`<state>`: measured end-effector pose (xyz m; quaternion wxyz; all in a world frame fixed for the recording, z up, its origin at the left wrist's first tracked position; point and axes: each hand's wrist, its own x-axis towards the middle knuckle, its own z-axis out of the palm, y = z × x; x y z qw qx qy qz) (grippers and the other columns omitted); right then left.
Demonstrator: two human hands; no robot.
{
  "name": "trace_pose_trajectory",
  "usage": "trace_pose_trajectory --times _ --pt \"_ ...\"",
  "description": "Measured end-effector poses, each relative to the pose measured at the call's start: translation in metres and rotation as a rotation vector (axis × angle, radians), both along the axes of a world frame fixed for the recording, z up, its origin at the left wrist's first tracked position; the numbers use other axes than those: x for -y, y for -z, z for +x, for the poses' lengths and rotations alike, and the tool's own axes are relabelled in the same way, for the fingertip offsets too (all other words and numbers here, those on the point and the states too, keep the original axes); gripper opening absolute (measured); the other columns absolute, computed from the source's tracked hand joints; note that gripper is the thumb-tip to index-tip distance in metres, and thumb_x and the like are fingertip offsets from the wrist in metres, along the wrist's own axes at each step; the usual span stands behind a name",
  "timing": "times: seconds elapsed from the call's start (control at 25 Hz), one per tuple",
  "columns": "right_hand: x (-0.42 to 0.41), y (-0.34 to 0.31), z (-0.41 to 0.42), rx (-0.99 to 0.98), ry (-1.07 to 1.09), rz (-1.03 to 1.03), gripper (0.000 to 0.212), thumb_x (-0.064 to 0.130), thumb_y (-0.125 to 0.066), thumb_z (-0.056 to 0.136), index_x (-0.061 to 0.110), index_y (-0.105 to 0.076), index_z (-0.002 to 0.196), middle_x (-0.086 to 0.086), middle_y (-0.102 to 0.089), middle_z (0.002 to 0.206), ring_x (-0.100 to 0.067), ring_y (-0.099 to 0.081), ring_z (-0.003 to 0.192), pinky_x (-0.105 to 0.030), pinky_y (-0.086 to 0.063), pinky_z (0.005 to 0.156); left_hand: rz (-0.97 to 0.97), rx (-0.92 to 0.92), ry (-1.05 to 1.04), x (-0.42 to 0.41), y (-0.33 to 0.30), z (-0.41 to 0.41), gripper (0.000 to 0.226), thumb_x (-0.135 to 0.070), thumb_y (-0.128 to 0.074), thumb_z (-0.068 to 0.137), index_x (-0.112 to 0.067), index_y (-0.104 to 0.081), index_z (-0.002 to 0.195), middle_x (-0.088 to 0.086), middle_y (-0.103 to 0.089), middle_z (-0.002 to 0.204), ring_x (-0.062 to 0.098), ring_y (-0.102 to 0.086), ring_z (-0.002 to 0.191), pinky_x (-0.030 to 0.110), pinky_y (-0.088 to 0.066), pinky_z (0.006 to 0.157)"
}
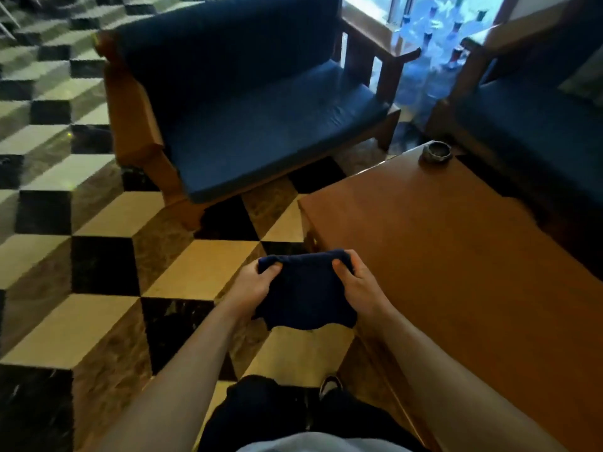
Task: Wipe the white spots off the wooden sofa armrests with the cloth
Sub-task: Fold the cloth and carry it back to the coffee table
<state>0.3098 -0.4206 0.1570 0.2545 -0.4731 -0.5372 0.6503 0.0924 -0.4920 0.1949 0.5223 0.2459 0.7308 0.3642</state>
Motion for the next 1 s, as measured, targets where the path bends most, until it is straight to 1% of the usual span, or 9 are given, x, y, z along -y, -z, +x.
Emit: trace_pose_trajectory --times 0.08,0.16,0.28,0.4,0.52,0.64,0.72,0.88,1.0 --pt "-0.046 0.016 -0.012 0.025 0.121 -0.074 0.016 0.051 -0.048 0.104 0.044 -0.063 0.109 0.012 -0.072 0.101 -0.015 -0.071 0.092 -0.035 -0.061 0.075 -0.017 -0.01 0.153 -0.071 0.005 -0.021 0.016 -0.033 -0.072 0.094 -0.028 -0.07 0.109 0.005 -0.077 0.113 0.026 -0.074 0.1 0.052 -0.06 0.092" --pt "-0.095 0.041 -0.029 0.053 0.266 -0.167 0.018 0.058 -0.047 0.102 0.05 -0.062 0.107 0.016 -0.072 0.102 -0.01 -0.072 0.088 -0.038 -0.06 0.075 -0.058 -0.031 0.323 -0.15 0.022 -0.04 0.032 -0.024 -0.08 0.088 -0.022 -0.067 0.118 0.005 -0.075 0.117 0.024 -0.073 0.103 0.051 -0.06 0.094" --pt "-0.153 0.074 -0.051 0.047 0.457 -0.295 0.016 0.059 -0.048 0.101 0.054 -0.062 0.106 0.018 -0.073 0.103 -0.012 -0.073 0.089 -0.045 -0.063 0.079 -0.115 -0.058 0.499 -0.251 0.052 -0.059 0.047 -0.017 -0.082 0.086 -0.018 -0.061 0.129 0.007 -0.073 0.12 0.026 -0.073 0.106 0.051 -0.059 0.095" --pt "-0.226 0.14 -0.089 0.024 0.75 -0.385 0.017 0.053 -0.05 0.103 0.045 -0.061 0.114 0.002 -0.071 0.12 -0.02 -0.072 0.1 -0.048 -0.062 0.083 -0.142 -0.081 0.703 -0.369 0.122 -0.077 0.041 -0.018 -0.077 0.089 -0.019 -0.062 0.127 0.008 -0.072 0.121 0.024 -0.072 0.106 0.051 -0.058 0.096" --pt "-0.276 0.212 -0.124 -0.025 1.02 -0.468 0.017 0.04 -0.052 0.106 0.03 -0.06 0.118 -0.008 -0.069 0.126 -0.03 -0.068 0.114 -0.059 -0.055 0.098 -0.148 -0.162 0.843 -0.455 0.196 -0.086 0.038 -0.018 -0.073 0.09 -0.017 -0.063 0.126 0.007 -0.072 0.119 0.022 -0.069 0.108 0.045 -0.057 0.096" --pt "-0.304 0.258 -0.146 -0.105 1.141 -0.526 0.017 0.036 -0.051 0.107 0.027 -0.059 0.119 -0.009 -0.07 0.126 -0.03 -0.069 0.115 -0.058 -0.054 0.101 -0.133 -0.217 0.934 -0.503 0.254 -0.088 0.031 -0.021 -0.071 0.091 -0.02 -0.062 0.12 0.005 -0.073 0.111 0.019 -0.07 0.1 0.039 -0.058 0.087" --pt "-0.315 0.288 -0.156 -0.088 1.229 -0.545 0.019 0.029 -0.053 0.107 0.02 -0.056 0.124 -0.012 -0.068 0.129 -0.031 -0.067 0.118 -0.056 -0.053 0.103 -0.125 -0.248 0.977 -0.521 0.295 -0.092 0.034 -0.025 -0.069 0.092 -0.02 -0.06 0.124 0.004 -0.072 0.112 0.022 -0.07 0.105 0.043 -0.058 0.093" --pt "-0.299 0.311 -0.168 0.318 1.33 -0.602 0.031 0.02 -0.059 0.101 0.019 -0.055 0.132 -0.004 -0.067 0.114 -0.029 -0.067 0.11 -0.054 -0.055 0.099 -0.122 -0.325 1.042 -0.521 0.331 -0.115 0.07 -0.035 -0.067 0.096 -0.022 -0.035 0.156 0.009 -0.053 0.151 0.026 -0.054 0.135 0.045 -0.049 0.109" --pt "-0.267 0.29 -0.175 0.418 1.33 -0.608 0.031 0.025 -0.057 0.101 0.027 -0.054 0.132 0.003 -0.065 0.117 -0.017 -0.064 0.105 -0.041 -0.056 0.093 -0.105 -0.356 1.053 -0.505 0.319 -0.138 0.07 -0.037 -0.063 0.098 -0.022 -0.031 0.159 0.011 -0.051 0.153 0.026 -0.056 0.132 0.03 -0.053 0.087"
